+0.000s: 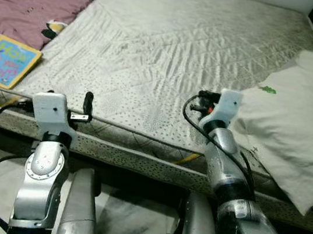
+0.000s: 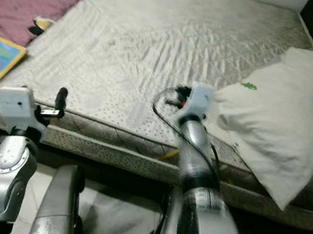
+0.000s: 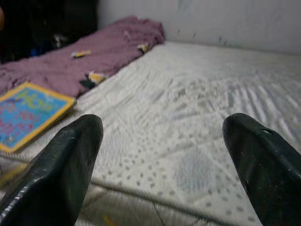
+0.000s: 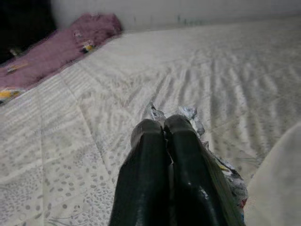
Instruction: Clean up the room
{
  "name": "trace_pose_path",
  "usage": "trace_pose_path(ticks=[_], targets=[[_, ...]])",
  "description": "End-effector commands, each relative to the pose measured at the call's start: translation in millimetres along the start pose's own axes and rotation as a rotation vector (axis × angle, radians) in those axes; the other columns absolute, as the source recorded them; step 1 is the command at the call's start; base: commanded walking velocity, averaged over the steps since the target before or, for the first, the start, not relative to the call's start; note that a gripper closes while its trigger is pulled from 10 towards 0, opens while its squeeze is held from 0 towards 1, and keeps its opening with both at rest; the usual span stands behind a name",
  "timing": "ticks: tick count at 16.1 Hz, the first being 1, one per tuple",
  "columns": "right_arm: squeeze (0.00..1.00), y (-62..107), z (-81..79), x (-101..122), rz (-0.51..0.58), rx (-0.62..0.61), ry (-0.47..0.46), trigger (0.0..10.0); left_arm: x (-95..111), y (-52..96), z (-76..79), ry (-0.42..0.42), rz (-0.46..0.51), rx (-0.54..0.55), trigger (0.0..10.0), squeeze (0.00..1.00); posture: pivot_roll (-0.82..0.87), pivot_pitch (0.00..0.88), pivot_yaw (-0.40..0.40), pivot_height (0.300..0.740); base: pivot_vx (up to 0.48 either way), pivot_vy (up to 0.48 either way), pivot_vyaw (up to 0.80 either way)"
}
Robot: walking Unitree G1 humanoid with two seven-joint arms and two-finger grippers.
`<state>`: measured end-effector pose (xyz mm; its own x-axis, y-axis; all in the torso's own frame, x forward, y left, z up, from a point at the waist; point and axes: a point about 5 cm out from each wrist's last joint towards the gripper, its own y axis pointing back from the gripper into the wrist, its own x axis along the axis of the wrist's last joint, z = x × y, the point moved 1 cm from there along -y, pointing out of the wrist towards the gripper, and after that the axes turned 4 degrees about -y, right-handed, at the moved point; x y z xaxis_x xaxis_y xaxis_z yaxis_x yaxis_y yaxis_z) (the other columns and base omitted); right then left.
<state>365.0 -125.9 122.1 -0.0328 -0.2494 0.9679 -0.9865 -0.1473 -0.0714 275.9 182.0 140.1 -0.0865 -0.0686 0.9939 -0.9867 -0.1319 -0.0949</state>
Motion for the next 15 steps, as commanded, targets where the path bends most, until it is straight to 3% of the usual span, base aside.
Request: trace_pose_path(ticks=[1, 4, 5, 6, 9, 12, 15], targets=[[0.0, 6.6, -2.2, 3.6, 0.019, 0.022, 0.012, 0.0, -3.5, -2.7, -0.9, -0.001, -0.005, 0.002, 10.0, 0.0, 0.09, 0.0, -0.033, 0.522, 0.0, 0.0, 0.0], [0.0, 36.4, 2.2, 6.1, 0.049, 0.032, 0.07, 0.0, -6.3, -2.0, 1.4, 0.01, -0.004, -0.006, 10.0, 0.0, 0.06, 0.0, -0.026, 0.522, 0.0, 0.0, 0.0], [0.0, 44.2, 1.8, 7.7, 0.049, 0.042, 0.116, 4.4, -7.8, -0.3, 4.5, 0.015, -0.005, -0.02, 10.0, 0.0, 0.06, 0.0, -0.024, 0.522, 0.0, 0.0, 0.0], [0.0, 49.9, 1.1, 10.2, 0.052, 0.047, 0.134, 10.0, -8.5, 0.0, 6.0, 0.022, -0.009, -0.029, 10.0, 0.0, 0.06, 0.0, -0.023, 0.522, 0.0, 0.0, 0.0], [0.0, 47.6, -2.3, 12.8, 0.045, 0.043, 0.09, 10.0, -8.6, -3.5, 5.0, 0.018, -0.004, -0.054, 10.0, 0.0, 0.06, 0.0, -0.031, 0.522, 0.0, 0.0, 0.0], [0.0, 46.8, -13.2, 18.0, 0.046, 0.073, 0.083, 10.0, -6.1, -4.4, 0.2, -0.002, 0.012, -0.042, 10.0, 0.0, 0.07, 0.0, -0.029, 0.554, 0.0, 0.0, 0.0], [0.0, 52.8, -6.9, 16.4, 0.038, 0.044, 0.09, 10.0, -12.4, -2.2, 3.2, 0.002, -0.009, -0.044, 10.0, 0.0, 0.06, 0.0, -0.009, 0.587, 0.0, 0.0, 0.0]])
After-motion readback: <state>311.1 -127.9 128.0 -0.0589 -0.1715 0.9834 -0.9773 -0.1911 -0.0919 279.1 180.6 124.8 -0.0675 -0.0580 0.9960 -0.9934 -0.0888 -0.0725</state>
